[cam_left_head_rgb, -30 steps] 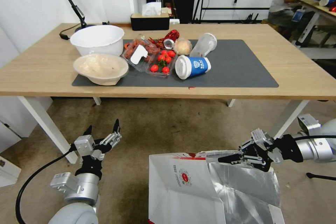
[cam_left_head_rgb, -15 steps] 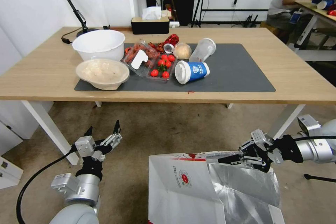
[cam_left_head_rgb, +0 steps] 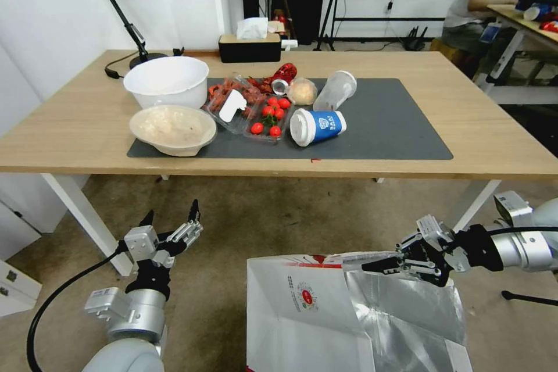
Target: Pick up the food delivery bag from the floor and place it on the table.
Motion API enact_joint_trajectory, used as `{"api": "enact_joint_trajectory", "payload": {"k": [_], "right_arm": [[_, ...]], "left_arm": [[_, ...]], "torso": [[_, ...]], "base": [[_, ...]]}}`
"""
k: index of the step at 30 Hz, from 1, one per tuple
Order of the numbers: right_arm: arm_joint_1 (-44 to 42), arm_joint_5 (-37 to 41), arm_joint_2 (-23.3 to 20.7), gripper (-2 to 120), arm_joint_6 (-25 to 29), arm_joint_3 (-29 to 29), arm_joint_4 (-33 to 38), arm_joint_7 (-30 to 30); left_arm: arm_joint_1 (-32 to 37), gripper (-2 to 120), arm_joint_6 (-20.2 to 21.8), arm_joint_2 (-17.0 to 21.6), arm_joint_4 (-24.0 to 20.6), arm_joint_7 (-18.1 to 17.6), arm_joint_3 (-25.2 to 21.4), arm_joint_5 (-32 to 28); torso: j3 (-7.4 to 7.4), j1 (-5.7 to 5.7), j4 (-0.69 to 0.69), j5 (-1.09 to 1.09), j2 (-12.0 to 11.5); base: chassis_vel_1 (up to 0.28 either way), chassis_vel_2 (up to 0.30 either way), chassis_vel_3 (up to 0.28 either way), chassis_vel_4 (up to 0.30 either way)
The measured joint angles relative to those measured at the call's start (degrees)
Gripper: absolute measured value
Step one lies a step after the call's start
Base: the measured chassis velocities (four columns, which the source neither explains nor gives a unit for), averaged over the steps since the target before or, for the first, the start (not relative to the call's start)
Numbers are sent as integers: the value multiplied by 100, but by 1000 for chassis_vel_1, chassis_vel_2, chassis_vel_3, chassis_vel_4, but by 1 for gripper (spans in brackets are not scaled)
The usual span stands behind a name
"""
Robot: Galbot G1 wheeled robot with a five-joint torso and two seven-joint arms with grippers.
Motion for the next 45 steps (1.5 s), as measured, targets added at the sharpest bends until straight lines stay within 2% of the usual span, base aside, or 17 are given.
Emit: {"api": "enact_joint_trajectory", "payload": {"k": [43, 45], "right_arm": [[7, -7, -18, 0, 15, -4, 11, 10], [8, -7, -21, 0, 16, -3, 15, 10]], "left_arm": [[48, 100, 44, 45, -38, 4, 3, -1], [51, 100, 50, 50, -47, 10, 5, 14]], "torso": [[603, 440, 0, 0, 1045], [692, 502, 0, 0, 1195]], "base": [[0, 0, 0, 0], [0, 0, 0, 0]]}}
